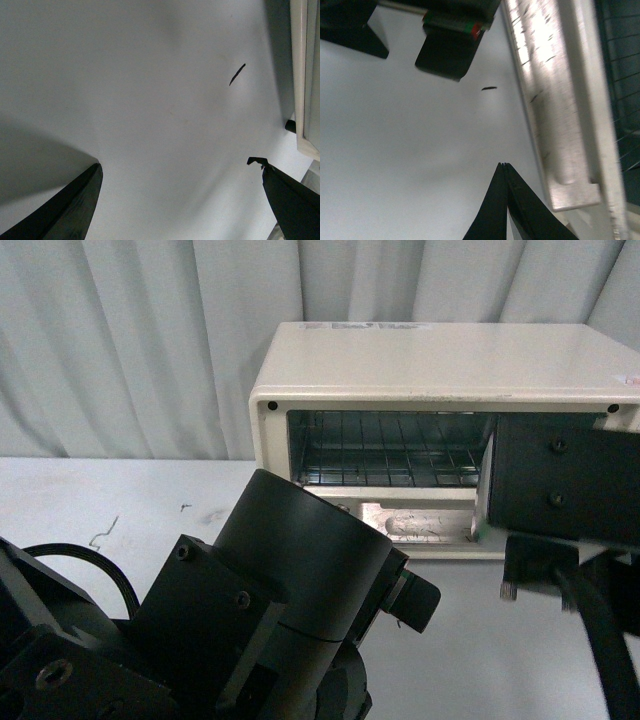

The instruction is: Open oven

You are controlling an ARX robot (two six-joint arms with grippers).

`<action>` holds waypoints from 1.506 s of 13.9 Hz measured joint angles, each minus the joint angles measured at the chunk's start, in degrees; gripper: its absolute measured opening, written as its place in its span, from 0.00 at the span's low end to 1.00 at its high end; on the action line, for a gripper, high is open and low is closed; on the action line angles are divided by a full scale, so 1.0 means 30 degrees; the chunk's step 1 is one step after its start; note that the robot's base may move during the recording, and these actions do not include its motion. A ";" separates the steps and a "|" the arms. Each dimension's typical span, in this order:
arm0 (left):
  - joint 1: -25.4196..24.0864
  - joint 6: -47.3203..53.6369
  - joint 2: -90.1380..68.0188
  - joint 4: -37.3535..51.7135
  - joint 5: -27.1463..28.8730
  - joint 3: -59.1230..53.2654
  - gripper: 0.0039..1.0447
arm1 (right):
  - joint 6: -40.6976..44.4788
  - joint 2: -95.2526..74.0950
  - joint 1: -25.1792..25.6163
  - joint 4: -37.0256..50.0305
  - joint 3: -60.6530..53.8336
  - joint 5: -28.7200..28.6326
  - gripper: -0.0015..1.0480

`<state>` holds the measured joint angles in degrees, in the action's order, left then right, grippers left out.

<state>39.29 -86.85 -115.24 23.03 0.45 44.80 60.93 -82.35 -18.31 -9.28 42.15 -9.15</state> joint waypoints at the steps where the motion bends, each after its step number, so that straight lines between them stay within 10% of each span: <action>1: 0.0000 0.0000 0.0000 0.0000 0.0000 0.0000 0.94 | -0.0015 0.0415 0.0007 -0.0240 0.0357 -0.0146 0.03; 9: 0.0000 0.0000 0.0000 -0.0007 0.0000 0.0000 0.94 | -0.0328 0.1931 0.0488 -0.0102 0.1545 -0.0080 0.95; 14: 0.0000 0.0000 0.0000 -0.0007 0.0000 0.0000 0.94 | -0.0357 0.1923 0.0481 0.0131 0.1523 0.0000 0.94; 17: -0.0007 -0.0051 0.0000 -0.0007 -0.0131 0.0007 0.94 | -1.2407 0.3592 0.1086 1.6130 -0.6346 0.7737 0.59; 21: -0.0007 -0.0051 0.0000 -0.0007 -0.0058 0.0007 0.94 | -1.9402 0.7315 0.2907 1.8695 -0.9857 0.6237 0.11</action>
<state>39.27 -87.00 -115.24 23.00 0.27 44.82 2.72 -60.40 -9.58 46.81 12.58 9.56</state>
